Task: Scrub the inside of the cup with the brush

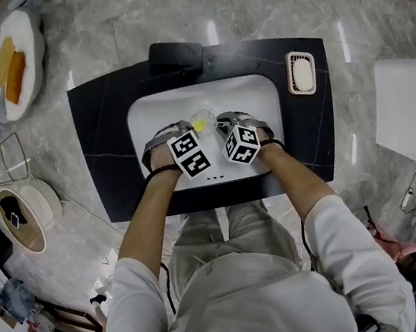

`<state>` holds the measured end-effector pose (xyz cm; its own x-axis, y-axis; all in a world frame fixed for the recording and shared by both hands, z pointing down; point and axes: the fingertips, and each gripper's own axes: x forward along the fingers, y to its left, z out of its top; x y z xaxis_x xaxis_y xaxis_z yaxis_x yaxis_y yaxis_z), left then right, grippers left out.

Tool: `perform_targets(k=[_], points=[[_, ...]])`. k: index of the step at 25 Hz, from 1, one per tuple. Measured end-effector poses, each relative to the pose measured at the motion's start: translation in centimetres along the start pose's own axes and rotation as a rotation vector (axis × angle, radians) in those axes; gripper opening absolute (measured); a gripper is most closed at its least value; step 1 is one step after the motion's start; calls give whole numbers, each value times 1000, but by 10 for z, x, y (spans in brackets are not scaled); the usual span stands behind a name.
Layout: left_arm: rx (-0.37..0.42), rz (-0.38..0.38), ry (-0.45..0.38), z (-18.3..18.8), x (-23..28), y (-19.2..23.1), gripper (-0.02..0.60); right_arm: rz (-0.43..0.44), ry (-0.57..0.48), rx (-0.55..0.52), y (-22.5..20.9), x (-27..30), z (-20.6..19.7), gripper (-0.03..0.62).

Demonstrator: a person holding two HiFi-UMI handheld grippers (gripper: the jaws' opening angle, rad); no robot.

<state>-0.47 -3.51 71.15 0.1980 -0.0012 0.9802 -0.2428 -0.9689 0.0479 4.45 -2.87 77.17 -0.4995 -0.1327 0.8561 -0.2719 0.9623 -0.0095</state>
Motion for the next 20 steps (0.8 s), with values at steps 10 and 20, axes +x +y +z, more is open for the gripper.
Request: perform_targets(k=[10, 20], points=[[-58, -1, -107, 2, -31, 0, 38, -2, 8, -2, -1, 0, -1, 29], [-173, 47, -340, 3, -105, 3, 38, -3, 16, 0, 0, -1, -1, 31]])
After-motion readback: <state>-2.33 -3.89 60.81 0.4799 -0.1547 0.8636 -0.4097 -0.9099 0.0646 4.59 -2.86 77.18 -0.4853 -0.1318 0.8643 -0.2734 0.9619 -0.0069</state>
